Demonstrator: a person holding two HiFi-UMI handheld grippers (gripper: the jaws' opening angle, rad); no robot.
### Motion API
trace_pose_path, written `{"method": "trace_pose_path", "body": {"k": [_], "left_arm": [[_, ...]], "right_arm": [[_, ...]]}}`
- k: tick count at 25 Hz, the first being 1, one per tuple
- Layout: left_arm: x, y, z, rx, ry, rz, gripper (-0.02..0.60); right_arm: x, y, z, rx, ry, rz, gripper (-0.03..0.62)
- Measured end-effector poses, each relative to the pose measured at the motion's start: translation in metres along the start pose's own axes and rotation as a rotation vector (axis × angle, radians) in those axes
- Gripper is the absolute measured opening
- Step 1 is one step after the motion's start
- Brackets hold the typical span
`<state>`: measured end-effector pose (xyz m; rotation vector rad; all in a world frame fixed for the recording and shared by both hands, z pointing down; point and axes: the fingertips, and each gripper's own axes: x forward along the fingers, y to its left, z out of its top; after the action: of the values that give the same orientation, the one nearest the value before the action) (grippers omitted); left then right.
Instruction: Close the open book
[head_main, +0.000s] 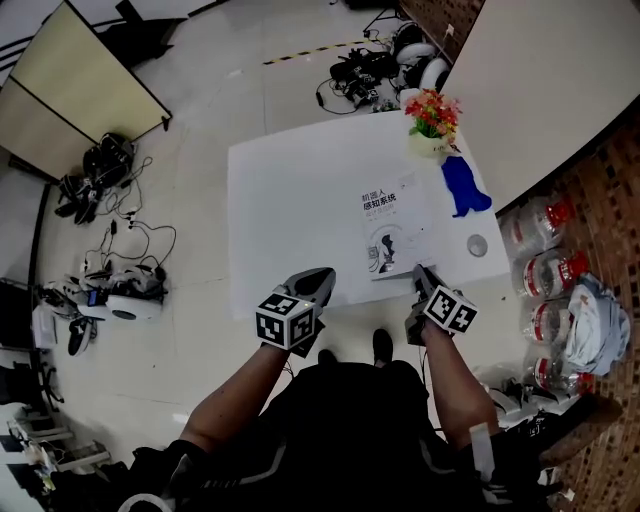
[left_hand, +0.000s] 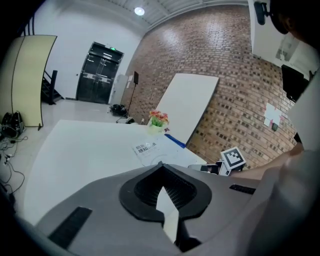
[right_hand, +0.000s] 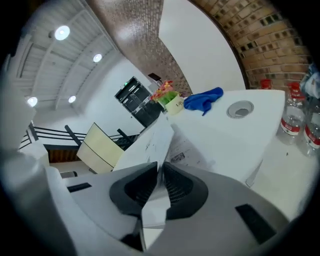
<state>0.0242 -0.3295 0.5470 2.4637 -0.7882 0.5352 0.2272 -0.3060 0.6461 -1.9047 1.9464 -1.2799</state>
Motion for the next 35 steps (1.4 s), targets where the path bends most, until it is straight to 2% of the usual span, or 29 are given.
{"method": "trace_pose_path", "body": {"k": [4, 8, 12, 14, 20, 22, 26, 30, 33, 35], "left_arm": [[0.003, -0.003, 0.002, -0.001, -0.003, -0.01, -0.006], [0.003, -0.003, 0.003, -0.011, -0.018, -0.01, -0.006], [-0.002, -0.005, 0.006, -0.027, -0.041, -0.012, -0.006], [-0.006, -0.006, 0.008, -0.034, -0.057, -0.012, -0.006], [-0.027, -0.006, 0.026, -0.056, -0.151, 0.016, -0.006], [-0.038, -0.01, 0.038, -0.046, -0.188, 0.04, -0.006], [-0.058, -0.026, 0.064, 0.001, -0.27, 0.082, -0.006], [-0.088, -0.046, 0.074, 0.028, -0.359, 0.125, -0.006], [-0.123, -0.063, 0.065, 0.033, -0.399, 0.13, -0.006], [-0.151, -0.072, 0.055, 0.039, -0.426, 0.164, -0.006]], "right_arm": [[-0.004, -0.013, -0.002, -0.008, 0.041, -0.039, 0.012], [-0.017, -0.028, 0.003, -0.038, 0.042, -0.114, 0.014], [-0.033, -0.03, 0.018, -0.125, 0.029, -0.154, 0.012], [-0.04, -0.017, 0.028, -0.177, 0.014, -0.124, 0.012], [-0.054, 0.057, 0.073, -0.425, -0.031, 0.066, 0.011], [-0.06, 0.083, 0.089, -0.508, -0.043, 0.123, 0.009], [-0.077, 0.114, 0.112, -0.602, -0.064, 0.198, 0.002], [-0.095, 0.139, 0.113, -0.673, -0.09, 0.274, 0.002], [-0.116, 0.165, 0.098, -0.711, -0.094, 0.298, 0.001], [-0.136, 0.186, 0.082, -0.775, -0.105, 0.297, 0.002]]}}
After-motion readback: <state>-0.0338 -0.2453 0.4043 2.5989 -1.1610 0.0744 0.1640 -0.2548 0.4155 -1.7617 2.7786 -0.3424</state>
